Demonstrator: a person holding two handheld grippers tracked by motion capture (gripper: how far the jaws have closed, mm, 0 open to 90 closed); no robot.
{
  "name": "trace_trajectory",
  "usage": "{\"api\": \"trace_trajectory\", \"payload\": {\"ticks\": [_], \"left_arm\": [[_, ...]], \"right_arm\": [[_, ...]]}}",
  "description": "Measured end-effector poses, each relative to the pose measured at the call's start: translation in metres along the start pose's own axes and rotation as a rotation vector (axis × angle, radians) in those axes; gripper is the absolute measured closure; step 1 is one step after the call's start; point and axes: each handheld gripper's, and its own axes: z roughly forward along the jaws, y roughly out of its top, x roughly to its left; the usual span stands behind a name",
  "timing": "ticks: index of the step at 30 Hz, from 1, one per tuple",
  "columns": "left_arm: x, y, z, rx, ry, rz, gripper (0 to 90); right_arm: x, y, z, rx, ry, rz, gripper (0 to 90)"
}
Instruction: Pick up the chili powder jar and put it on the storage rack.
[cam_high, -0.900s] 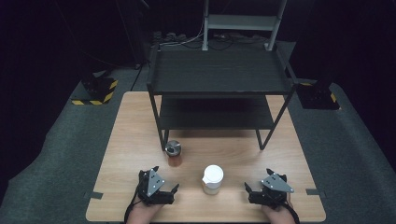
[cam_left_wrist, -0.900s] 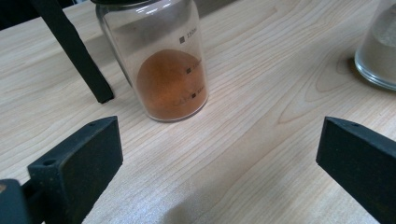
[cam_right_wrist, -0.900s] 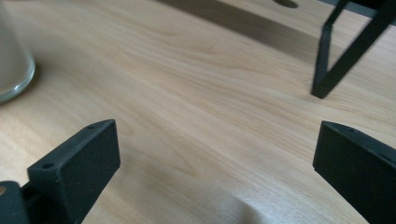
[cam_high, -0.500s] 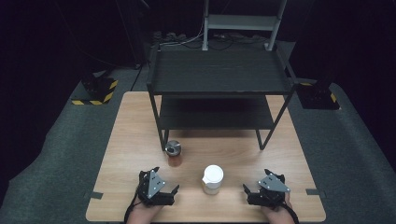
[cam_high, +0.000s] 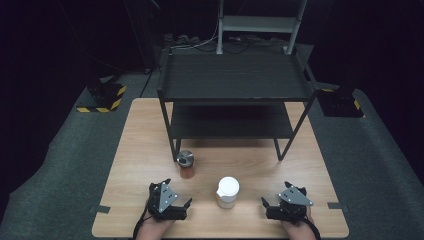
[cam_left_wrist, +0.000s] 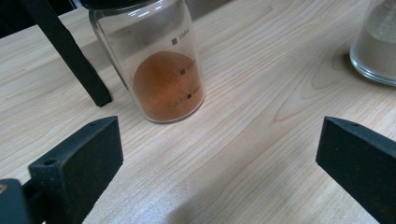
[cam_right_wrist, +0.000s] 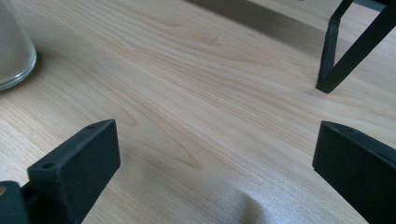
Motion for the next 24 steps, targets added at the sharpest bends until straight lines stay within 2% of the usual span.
{"api": "trace_trajectory", "payload": {"ticks": [13, 16, 24], "left_arm": [[0.0036, -0.0053, -0.0025, -0.028, -0.016, -0.017, 1.0], [0.0061, -0.0080, -0.0033, -0.049, -0.032, -0.016, 0.9], [0.0075, -0.0097, -0.0060, -0.074, -0.037, -0.031, 0.7]], "right_arm": [[-0.0043, 0.0005, 0.0003, 0.003, 0.021, 0.005, 0.0], [-0.0046, 0.0002, 0.0003, 0.001, 0.022, 0.006, 0.0], [-0.0053, 0.0008, 0.0006, 0.004, 0.025, 0.009, 0.0]]}}
